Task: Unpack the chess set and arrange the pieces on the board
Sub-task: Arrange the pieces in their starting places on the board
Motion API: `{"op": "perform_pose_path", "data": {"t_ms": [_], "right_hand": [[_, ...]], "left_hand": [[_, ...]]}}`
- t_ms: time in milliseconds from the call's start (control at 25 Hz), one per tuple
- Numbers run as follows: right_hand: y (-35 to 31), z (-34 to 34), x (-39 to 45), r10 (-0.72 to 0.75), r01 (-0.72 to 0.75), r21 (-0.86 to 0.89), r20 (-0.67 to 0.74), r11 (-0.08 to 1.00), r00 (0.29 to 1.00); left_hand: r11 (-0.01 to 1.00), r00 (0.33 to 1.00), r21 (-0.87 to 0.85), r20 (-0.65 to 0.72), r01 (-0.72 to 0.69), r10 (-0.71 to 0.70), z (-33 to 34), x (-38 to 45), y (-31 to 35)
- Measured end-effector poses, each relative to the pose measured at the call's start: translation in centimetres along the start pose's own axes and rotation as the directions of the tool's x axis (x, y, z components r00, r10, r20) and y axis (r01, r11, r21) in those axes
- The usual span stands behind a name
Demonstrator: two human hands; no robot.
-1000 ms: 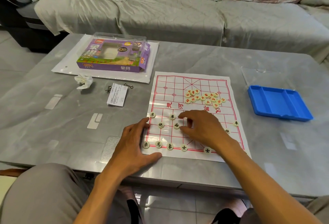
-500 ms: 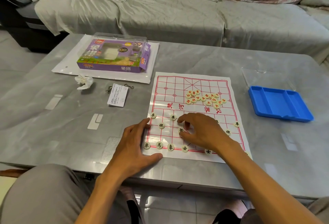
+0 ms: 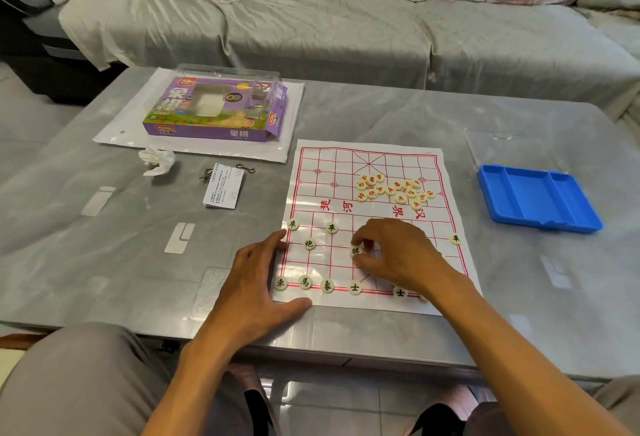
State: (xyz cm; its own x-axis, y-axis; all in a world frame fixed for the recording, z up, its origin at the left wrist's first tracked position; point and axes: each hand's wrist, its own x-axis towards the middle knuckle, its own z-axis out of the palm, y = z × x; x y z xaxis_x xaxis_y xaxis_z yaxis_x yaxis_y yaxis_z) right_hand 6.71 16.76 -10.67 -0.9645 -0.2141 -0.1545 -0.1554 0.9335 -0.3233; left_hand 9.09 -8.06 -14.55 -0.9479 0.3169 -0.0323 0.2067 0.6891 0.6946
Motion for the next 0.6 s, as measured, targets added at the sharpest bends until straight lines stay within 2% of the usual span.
{"op": "perform_pose_path", "data": {"t_ms": [120, 280, 600], "right_hand": [[1.4, -0.5, -2.7, 0.054, -0.052, 0.042, -0.046, 0.998, 0.997], [2.1, 0.6, -6.1, 0.046, -0.045, 0.019, -0.037, 0.999, 0.998], [1.3, 1.3, -5.6, -0.007, 0.007, -0.016, -0.009, 1.000, 1.000]], "left_hand": [[1.000, 1.000, 0.004, -0.004, -0.006, 0.006, 0.1, 0.1, -0.2], [1.000, 1.000, 0.008, -0.007, -0.005, 0.005, 0.2, 0.2, -0.3], [1.000, 1.000, 0.002, 0.008, 0.009, -0.009, -0.1, 0.2, 0.0]]}}
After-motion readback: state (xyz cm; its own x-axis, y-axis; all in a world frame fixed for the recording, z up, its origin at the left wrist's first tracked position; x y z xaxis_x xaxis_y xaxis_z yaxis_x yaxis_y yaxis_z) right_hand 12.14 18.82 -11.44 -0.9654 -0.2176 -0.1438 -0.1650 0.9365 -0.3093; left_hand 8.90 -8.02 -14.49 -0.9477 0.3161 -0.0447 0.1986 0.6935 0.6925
